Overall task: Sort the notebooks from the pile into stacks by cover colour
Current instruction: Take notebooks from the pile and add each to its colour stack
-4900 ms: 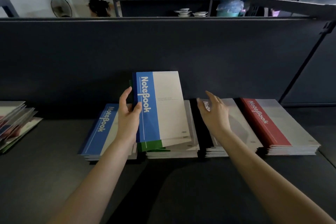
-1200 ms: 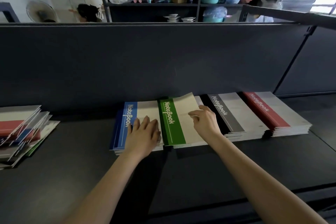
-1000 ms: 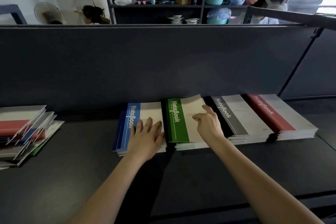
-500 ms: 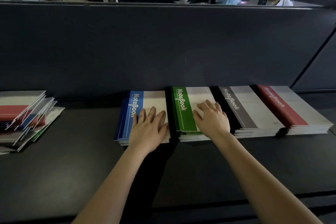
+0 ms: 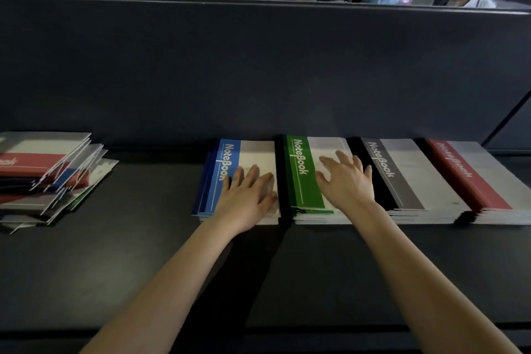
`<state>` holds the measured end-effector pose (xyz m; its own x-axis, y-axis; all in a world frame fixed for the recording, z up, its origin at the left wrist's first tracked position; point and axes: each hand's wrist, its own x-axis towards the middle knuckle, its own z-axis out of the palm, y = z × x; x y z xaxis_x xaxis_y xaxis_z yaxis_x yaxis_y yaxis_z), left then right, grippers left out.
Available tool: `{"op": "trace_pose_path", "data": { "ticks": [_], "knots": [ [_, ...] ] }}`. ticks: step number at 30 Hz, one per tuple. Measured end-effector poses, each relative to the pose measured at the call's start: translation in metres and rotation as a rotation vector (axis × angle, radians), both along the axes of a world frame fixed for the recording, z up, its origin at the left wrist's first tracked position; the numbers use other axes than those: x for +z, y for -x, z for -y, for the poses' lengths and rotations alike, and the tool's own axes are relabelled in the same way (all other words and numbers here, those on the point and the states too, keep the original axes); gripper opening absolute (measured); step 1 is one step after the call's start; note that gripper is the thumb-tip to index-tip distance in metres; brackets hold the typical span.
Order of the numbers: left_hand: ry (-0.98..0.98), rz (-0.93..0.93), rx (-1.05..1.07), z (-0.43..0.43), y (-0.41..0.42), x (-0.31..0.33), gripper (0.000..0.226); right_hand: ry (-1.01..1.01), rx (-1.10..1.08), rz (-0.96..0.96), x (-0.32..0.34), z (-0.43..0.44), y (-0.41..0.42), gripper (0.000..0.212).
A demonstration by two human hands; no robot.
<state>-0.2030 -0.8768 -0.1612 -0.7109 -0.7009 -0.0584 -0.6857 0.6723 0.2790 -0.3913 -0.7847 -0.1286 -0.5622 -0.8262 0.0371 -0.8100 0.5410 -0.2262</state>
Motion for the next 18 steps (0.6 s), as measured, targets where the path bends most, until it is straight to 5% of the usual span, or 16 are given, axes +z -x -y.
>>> {"op": "trace_pose_path", "data": {
  "ticks": [4, 18],
  "knots": [
    [-0.121, -0.181, 0.047, 0.01, -0.016, 0.015, 0.052, 0.168, 0.092, 0.022, 0.009, 0.017, -0.026, 0.051],
    [-0.035, -0.29, 0.392, 0.051, -0.16, 0.032, 0.045, 0.223, 0.52, 0.166, 0.02, 0.105, -0.157, 0.055]
  ]
}}
